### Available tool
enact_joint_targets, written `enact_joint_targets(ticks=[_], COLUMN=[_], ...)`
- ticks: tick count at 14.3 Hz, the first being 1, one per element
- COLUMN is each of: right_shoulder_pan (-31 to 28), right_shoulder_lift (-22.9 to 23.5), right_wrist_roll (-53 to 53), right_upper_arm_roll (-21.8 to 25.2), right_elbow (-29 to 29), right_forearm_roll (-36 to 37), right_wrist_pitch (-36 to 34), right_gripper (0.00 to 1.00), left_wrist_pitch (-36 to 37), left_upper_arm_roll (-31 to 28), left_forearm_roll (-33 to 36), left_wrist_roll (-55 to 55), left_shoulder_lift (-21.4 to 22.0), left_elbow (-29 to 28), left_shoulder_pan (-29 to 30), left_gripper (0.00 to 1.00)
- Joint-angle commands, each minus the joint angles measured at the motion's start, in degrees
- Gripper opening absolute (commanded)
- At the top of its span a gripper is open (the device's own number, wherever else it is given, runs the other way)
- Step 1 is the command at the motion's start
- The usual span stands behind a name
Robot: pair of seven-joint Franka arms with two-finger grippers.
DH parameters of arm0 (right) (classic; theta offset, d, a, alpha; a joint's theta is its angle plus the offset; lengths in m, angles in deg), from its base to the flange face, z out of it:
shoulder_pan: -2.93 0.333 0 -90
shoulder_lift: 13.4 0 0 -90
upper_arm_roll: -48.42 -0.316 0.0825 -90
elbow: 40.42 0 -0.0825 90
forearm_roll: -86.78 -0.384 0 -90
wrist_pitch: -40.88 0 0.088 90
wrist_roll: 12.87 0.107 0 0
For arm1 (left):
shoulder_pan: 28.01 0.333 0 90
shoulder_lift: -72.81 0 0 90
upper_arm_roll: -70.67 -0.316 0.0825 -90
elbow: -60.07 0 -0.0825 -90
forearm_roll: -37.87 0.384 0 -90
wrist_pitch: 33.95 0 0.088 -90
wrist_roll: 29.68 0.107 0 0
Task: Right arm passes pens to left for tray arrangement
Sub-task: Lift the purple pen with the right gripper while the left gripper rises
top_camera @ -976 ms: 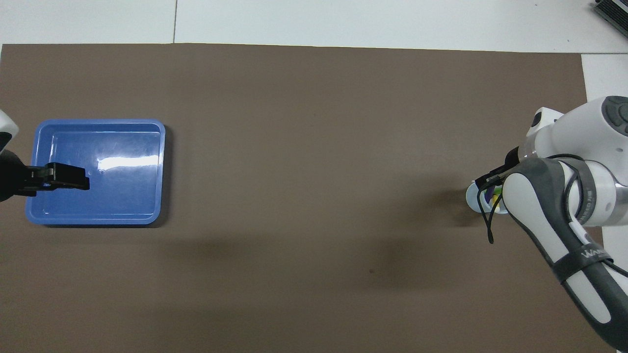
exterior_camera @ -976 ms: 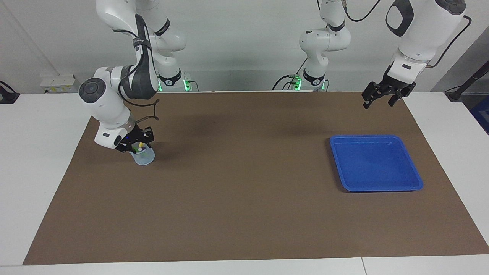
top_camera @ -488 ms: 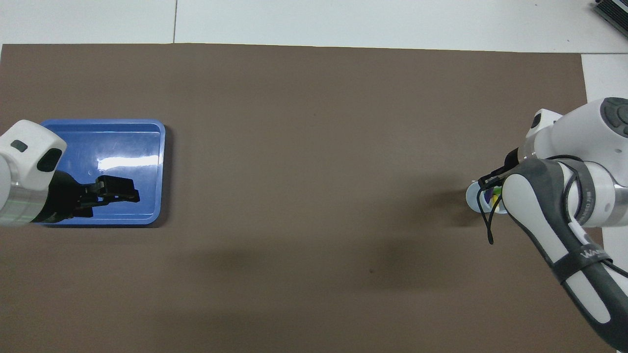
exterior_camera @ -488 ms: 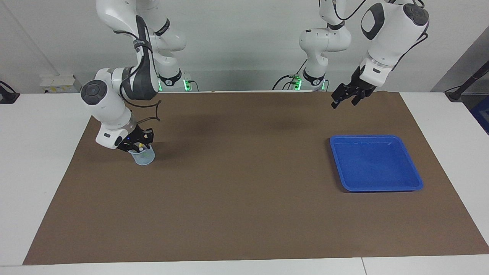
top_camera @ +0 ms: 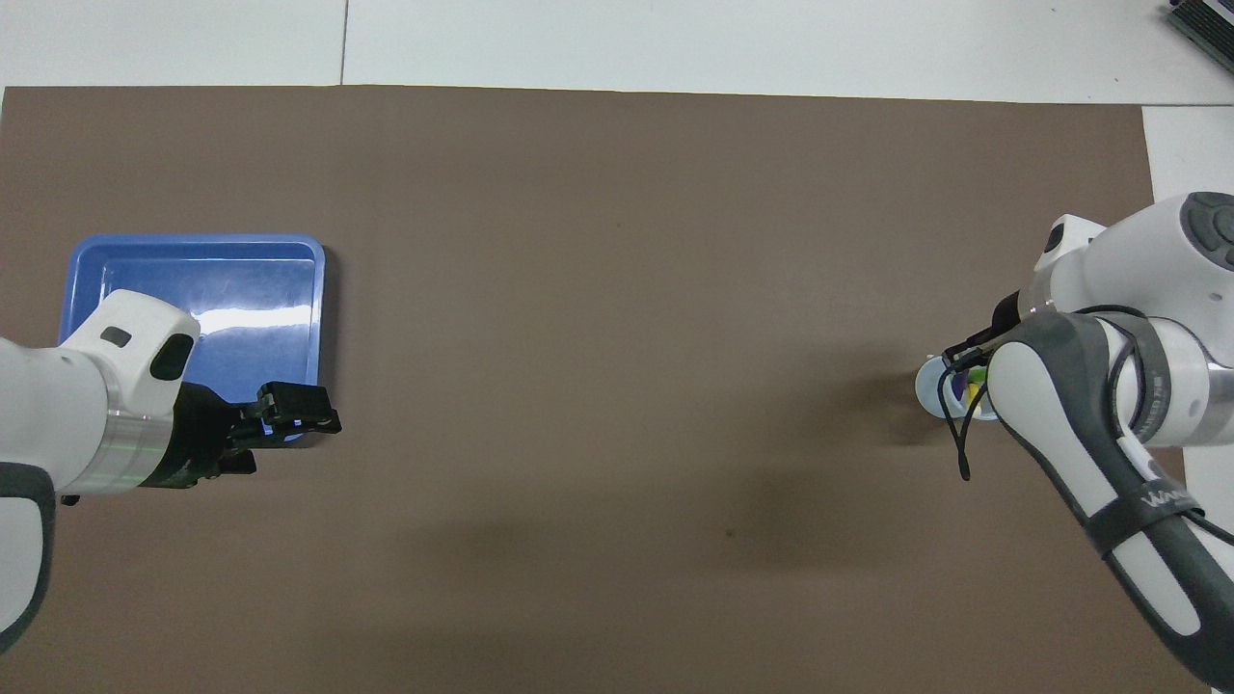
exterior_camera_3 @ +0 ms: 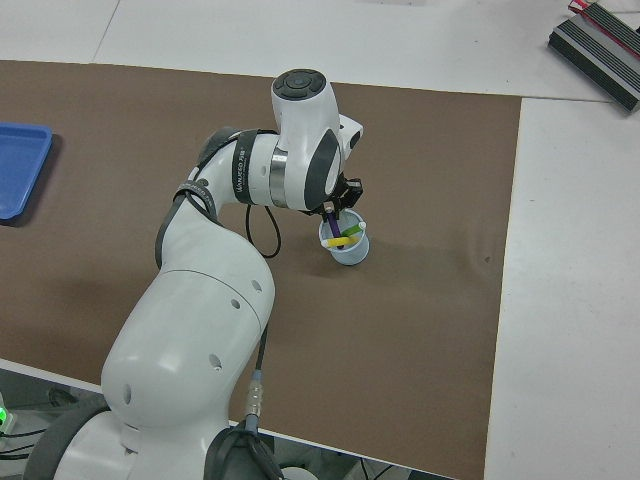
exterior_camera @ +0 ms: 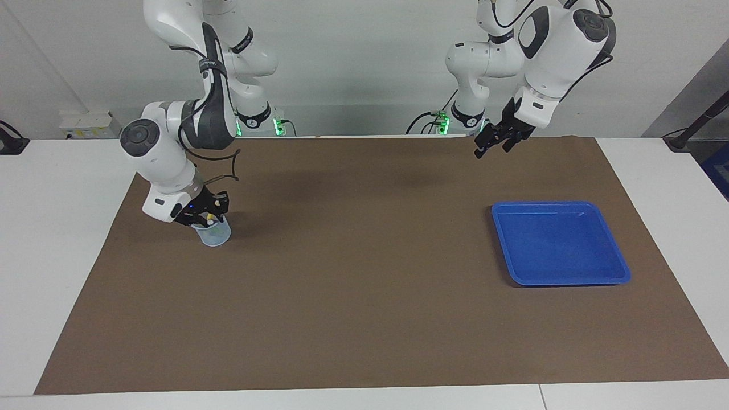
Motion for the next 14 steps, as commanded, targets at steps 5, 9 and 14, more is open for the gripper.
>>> enact_joint_targets(ticks=[5,9,14], right_shoulder_pan=[-0.89,-1.24,0.16], right_shoulder_lift=[-0.28,-0.90,-7.13], right_wrist_roll=[-5.90,-10.23,-10.14], right_upper_arm_roll=[-0.43,-0.43,-1.57], right_elbow=[0.34,9.56,14.23], right_forearm_roll=[0.29,0.46,1.43], right_wrist_pitch=[-1.71,-14.18,-25.00], right_gripper=[0.00,0.00,0.00], left_wrist_pitch=[-1.13,-2.62,-8.24], left_upper_arm_roll=[-0.62,-0.53,-0.35], left_forearm_roll=[-3.46,-4.34,-11.28], left_wrist_roll=[-3.88,-8.44,-20.13], left_shoulder_lift=[2.65,3.45,3.97], left_elbow=[-3.08,-4.58,-6.60], left_shoulder_pan=[-0.32,-0.93,-1.20], left_gripper=[0.99,0.99,0.99])
